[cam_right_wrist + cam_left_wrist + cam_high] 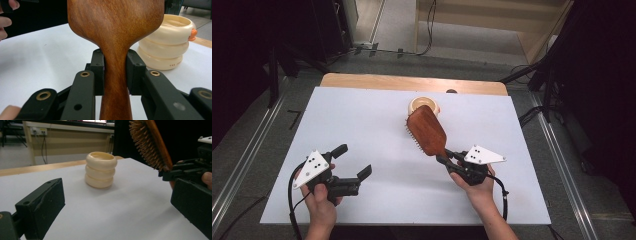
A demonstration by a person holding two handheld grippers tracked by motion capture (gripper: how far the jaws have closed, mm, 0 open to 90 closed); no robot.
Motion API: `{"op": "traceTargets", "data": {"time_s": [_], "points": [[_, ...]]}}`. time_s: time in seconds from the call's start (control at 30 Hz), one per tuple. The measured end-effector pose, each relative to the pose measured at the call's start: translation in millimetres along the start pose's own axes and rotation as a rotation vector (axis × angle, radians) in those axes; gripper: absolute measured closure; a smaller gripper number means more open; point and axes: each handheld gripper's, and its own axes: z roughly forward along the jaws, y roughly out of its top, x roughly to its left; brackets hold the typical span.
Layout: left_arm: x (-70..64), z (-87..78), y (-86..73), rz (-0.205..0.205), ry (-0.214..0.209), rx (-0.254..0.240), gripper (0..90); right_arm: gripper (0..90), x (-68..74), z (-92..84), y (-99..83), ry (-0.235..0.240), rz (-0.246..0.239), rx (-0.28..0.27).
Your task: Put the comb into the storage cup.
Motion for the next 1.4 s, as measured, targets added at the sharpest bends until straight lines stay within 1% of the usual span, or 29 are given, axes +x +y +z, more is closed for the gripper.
{"op": "traceTargets", "data": {"time_s": [0.2,0.4,0.5,0.63,0.7,0.8,1.1,1.23,1.4], "points": [[-9.7,17.2,7.9,-0.006,-0.047,-0.001,0.0,69.8,2.5,-1.2,-2.2,0.001,0.003,-0.010],[-15.9,31.4,11.7,-0.031,-0.087,-0.008,0.0,69.8,6.3,-0.3,-3.4,0.000,-0.004,-0.015],[-17.3,38.4,10.9,-0.040,-0.095,0.000,0.0,69.8,8.3,0.7,-4.1,-0.001,-0.006,-0.016],[-19.4,45.8,10.0,-0.041,-0.106,0.009,0.0,69.8,11.2,1.7,-5.3,0.001,-0.007,-0.015],[-20.0,50.4,9.9,-0.047,-0.122,0.018,0.0,69.8,12.7,2.2,-5.9,0.001,-0.009,-0.015],[-23.0,56.5,10.2,-0.045,-0.131,0.028,0.0,69.8,14.0,2.9,-6.7,0.004,-0.014,-0.014],[-33.3,69.1,14.7,-0.040,-0.162,0.030,0.0,69.8,19.6,6.4,-9.1,0.012,-0.019,-0.012],[-37.3,74.3,16.5,-0.041,-0.163,0.032,0.0,69.8,23.0,8.2,-9.7,0.017,-0.021,-0.010],[-38.9,79.7,18.5,-0.047,-0.170,0.042,0.0,69.8,26.1,10.1,-9.7,0.020,-0.027,-0.011]]}}
